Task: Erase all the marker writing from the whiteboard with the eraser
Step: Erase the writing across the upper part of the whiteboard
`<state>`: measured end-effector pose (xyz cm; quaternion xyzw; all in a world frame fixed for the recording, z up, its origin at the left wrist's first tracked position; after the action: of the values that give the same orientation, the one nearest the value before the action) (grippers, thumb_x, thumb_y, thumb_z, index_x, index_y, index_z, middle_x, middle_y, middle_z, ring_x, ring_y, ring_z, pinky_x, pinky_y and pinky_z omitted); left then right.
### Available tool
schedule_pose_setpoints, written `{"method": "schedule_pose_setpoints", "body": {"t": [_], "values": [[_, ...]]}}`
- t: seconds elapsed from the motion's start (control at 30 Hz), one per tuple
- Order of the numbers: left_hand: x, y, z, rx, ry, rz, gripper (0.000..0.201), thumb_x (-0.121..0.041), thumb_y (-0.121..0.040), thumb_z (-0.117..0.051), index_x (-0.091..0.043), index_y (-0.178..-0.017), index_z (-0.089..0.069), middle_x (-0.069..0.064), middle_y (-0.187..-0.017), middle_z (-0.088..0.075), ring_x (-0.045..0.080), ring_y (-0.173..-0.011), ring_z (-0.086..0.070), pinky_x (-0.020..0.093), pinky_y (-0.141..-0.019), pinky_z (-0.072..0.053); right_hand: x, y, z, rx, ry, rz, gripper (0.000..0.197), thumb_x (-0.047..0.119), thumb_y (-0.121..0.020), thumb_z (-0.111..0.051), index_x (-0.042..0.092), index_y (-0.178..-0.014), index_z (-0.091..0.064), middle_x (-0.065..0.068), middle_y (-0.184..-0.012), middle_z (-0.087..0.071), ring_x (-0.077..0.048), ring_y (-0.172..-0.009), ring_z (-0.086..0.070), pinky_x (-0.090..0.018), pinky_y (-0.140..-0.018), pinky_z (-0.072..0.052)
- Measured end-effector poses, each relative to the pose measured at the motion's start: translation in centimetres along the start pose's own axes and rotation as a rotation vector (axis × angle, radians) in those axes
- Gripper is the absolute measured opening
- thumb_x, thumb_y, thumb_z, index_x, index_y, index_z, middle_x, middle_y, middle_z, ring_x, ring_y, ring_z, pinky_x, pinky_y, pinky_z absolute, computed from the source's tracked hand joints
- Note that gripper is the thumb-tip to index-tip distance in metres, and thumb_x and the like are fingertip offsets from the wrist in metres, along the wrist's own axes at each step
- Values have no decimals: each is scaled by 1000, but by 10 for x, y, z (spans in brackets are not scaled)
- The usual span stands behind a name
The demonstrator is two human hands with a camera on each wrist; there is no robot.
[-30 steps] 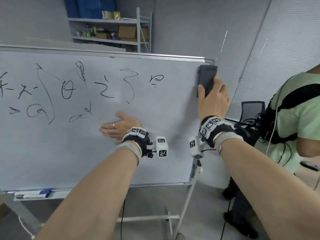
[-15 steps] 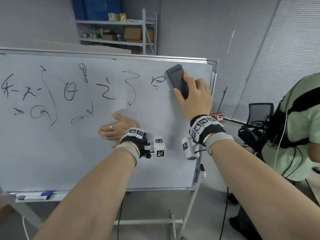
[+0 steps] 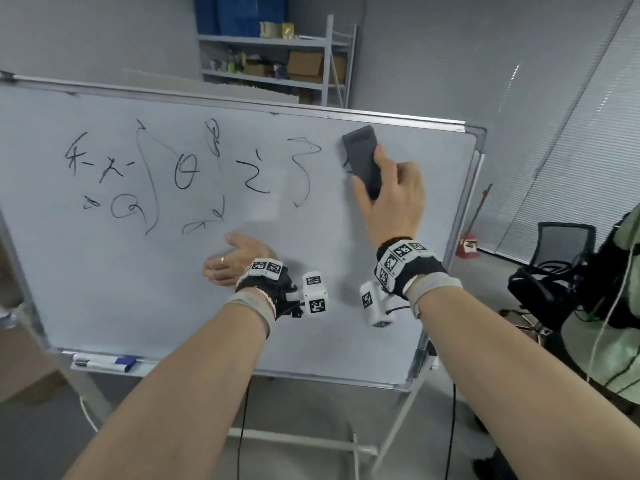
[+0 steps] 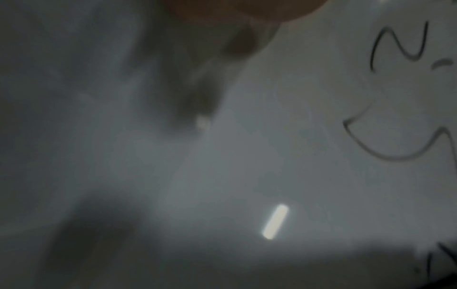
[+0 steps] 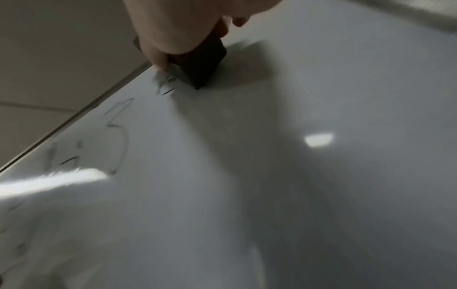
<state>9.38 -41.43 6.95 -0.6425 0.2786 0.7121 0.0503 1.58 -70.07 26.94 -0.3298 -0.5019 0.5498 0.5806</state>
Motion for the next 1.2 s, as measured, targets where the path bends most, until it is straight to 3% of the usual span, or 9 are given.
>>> {"method": "schedule_pose_setpoints", "body": {"t": [0.1,0.17,0.27,0.37,0.53,0.7,0.87,1.03,1.2], "values": [[5,-25,1,113,-35,53,66,-42,-99,-43,-2,-151,-31,13,-161,-24,28,-149,-18,37,-122,-8,44,7,-34,157,-84,98,55,47,-87,-69,22,-134,-60,-9,-100,-54,-28,-89,-52,-38,-79,-45],[8,-32,0,178,-50,93,71,-51,-100,-37,-5,-153,-27,11,-161,-23,28,-149,-17,38,-122,-7,70,18,-53,275,-84,203,55,48,-86,-68,26,-136,-58,-7,-103,-54,-28,-91,-51,-39,-80,-47],[9,-33,3,216,-50,133,87,-68,-95,-31,-5,-154,-26,13,-160,-23,31,-149,-19,43,-122,-9,86,27,-61,319,-56,292,55,49,-87,-64,26,-136,-57,-7,-105,-56,-29,-91,-53,-44,-78,-49],[10,-24,1,224,-53,130,94,-76,-90,-30,-4,-150,-31,15,-154,-30,34,-144,-26,44,-121,-15,67,20,-45,211,-74,250,54,49,-91,-61,19,-135,-58,-11,-104,-57,-32,-92,-53,-43,-79,-48],[10,-8,2,180,-41,132,83,-69,-93,-35,-4,-145,-37,16,-149,-36,35,-140,-32,44,-118,-19,7,-8,-5,-26,-13,-37,54,45,-93,-63,14,-137,-57,-15,-107,-59,-34,-98,-54,-42,-85,-43],[6,-14,6,157,-8,109,71,-59,-99,-36,-3,-141,-41,16,-149,-39,34,-140,-34,41,-118,-20,10,-13,-5,-75,-1,-63,53,45,-92,-66,17,-136,-59,-14,-105,-59,-32,-94,-55,-41,-83,-45],[6,-32,19,188,10,205,75,-59,-101,-28,-3,-152,-29,17,-158,-28,34,-145,-27,44,-120,-13,59,0,-46,109,-99,113,52,46,-86,-70,26,-133,-61,-7,-101,-56,-27,-91,-52,-39,-80,-42],[2,-39,33,203,87,301,78,-58,-101,-30,-3,-155,-20,22,-160,-21,38,-146,-24,47,-120,-11,126,59,-95,386,-158,465,52,48,-78,-79,29,-125,-66,-2,-105,-58,-26,-91,-55,-39,-78,-45],[-5,-47,44,207,-36,206,74,-57,-102,-22,-5,-156,-19,17,-160,-21,35,-146,-24,45,-120,-11,116,43,-84,289,-78,502,52,50,-85,-73,28,-131,-62,-3,-104,-59,-28,-89,-56,-39,-75,-45]]}}
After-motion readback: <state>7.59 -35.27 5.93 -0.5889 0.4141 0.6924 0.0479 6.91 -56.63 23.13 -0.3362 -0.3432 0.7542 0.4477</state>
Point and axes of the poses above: each hand's wrist, its own y-axis away from the middle knuckle, its own z-axis out of the back of the hand, x = y × z, the point moved 10 cm from there along -y, towards the middle knuckle
